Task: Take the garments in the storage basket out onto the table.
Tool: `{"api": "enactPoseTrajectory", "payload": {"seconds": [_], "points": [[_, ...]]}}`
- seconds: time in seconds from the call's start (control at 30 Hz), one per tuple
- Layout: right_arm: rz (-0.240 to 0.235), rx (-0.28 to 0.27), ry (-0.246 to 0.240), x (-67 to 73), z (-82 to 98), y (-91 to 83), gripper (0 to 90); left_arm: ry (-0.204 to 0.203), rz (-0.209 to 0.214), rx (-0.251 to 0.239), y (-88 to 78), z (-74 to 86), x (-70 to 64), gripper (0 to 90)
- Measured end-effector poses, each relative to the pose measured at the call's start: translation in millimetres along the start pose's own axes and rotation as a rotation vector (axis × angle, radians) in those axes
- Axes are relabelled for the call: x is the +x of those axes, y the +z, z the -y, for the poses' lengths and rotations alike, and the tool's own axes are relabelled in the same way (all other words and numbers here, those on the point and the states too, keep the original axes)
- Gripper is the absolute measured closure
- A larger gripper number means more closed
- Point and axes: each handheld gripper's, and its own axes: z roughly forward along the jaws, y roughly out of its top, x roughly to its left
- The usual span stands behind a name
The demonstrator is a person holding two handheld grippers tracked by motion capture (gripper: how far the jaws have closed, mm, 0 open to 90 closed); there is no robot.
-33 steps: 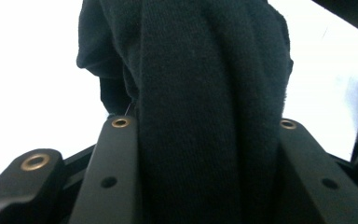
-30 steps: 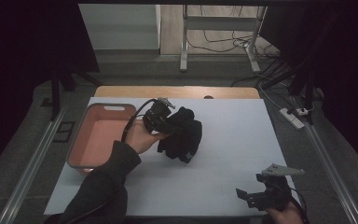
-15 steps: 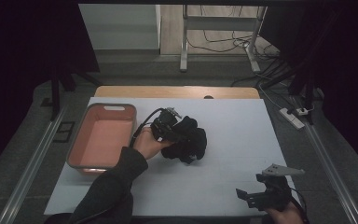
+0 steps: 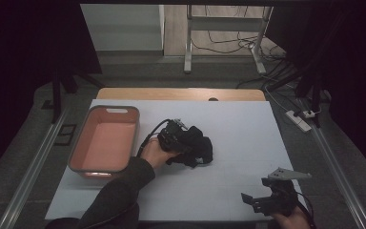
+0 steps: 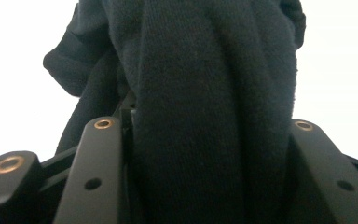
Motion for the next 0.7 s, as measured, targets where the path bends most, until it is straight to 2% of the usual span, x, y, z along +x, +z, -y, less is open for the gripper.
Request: {"api": "enactPoseTrajectory", "payload": {"seconds": [0.13, 0.3, 0.47, 0.63, 0.7], "points": [[0.0, 0.002, -0.003, 0.0, 0.0, 0.1, 1.0, 0.018, -0.012, -0.007, 5.3, 3.8, 1.2, 48.4], [-0.004, 0.008, -0.004, 0.0, -0.2, 0.5, 1.0, 0.032, -0.035, -0.008, 7.9, 4.9, 2.2, 39.0], [-0.005, 0.011, -0.008, -0.2, -0.2, 0.8, 1.1, 0.021, -0.032, -0.016, 4.5, 2.5, 1.8, 30.7], [-0.005, 0.011, -0.007, -0.1, -0.3, 0.8, 1.0, 0.009, 0.005, -0.037, -0.9, 1.0, 2.6, 23.7], [-0.005, 0.01, -0.007, -0.1, -0.2, 0.9, 1.0, 0.01, -0.001, -0.033, -3.1, -0.5, 1.6, 21.8]]}}
